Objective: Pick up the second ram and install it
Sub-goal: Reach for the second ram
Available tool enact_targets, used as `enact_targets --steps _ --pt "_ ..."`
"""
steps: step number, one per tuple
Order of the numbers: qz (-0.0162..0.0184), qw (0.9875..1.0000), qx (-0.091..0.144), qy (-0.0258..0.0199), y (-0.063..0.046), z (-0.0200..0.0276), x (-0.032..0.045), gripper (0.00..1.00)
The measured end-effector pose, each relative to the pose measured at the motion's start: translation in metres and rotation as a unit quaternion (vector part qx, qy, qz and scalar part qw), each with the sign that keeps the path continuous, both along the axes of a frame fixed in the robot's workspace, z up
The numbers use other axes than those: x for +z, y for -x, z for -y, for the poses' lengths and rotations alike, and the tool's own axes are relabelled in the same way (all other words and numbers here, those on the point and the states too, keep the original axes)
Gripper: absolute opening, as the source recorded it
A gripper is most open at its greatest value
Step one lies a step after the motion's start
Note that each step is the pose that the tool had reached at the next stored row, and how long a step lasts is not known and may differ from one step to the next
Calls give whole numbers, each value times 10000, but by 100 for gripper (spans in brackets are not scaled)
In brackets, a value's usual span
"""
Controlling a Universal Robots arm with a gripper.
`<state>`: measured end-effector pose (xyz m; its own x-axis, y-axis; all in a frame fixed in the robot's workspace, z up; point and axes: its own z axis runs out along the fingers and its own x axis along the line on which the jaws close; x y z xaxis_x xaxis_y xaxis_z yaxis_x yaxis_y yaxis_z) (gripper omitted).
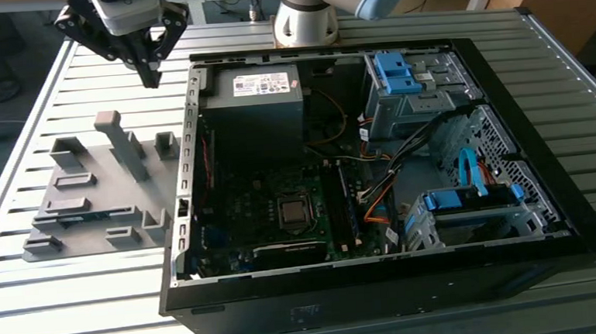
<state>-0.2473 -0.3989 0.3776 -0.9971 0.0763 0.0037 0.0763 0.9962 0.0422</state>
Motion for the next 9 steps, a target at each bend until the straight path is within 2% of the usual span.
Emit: enact_targets --steps 9 --pt "-5 10000 1 0 134 0 -11 11"
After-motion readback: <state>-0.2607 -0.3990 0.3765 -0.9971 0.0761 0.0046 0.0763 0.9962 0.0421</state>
